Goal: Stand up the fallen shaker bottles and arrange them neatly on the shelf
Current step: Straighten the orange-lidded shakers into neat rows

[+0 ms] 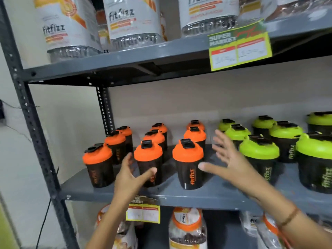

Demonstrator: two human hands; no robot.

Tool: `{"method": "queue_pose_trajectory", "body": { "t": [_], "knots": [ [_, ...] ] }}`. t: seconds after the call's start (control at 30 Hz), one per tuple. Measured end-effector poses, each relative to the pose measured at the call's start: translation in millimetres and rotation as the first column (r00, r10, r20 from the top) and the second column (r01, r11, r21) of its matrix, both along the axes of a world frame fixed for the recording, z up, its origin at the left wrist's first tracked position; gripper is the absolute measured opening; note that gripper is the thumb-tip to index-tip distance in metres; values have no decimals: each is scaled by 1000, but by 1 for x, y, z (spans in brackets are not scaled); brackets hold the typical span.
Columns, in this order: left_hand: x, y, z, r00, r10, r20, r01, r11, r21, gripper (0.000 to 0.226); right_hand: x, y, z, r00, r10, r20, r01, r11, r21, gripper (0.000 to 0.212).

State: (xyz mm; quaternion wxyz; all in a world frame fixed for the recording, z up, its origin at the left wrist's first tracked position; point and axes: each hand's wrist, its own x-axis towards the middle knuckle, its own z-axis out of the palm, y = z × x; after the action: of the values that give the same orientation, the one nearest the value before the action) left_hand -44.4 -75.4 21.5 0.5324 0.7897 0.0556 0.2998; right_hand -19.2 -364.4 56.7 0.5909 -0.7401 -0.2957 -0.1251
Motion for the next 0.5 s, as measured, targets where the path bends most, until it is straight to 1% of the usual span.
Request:
{"method": "queue_pose_trajectory", "body": {
  "t": [0.07, 0.13, 0.2, 0.3, 0.37, 0.5],
  "knots": [
    [9, 16, -8, 990, -57, -127, 69, 994, 87, 116, 7, 20, -18, 991, 14, -135, -19, 999, -38, 122],
    [18, 27, -11, 978, -80, -193, 111, 982, 155, 118, 14, 32, -30, 982, 19, -188, -33, 997, -72, 125],
    [26, 32, -11, 970, -106, -221, 146, 974, 174, 113, 20, 38, -37, 980, -20, -198, 0, 995, -98, 117],
    [29, 33, -6, 964, -140, -227, 187, 962, 201, 94, 23, 46, -41, 978, -100, -182, 78, 989, -128, 95],
    [28, 34, -4, 960, -170, -222, 214, 957, 194, 90, 23, 51, -42, 973, -158, -170, 136, 982, -134, 83],
    [29, 41, -2, 943, -244, -228, 282, 947, 153, 86, 20, 51, -44, 958, -242, -156, 226, 967, -118, 76]
  ]
}}
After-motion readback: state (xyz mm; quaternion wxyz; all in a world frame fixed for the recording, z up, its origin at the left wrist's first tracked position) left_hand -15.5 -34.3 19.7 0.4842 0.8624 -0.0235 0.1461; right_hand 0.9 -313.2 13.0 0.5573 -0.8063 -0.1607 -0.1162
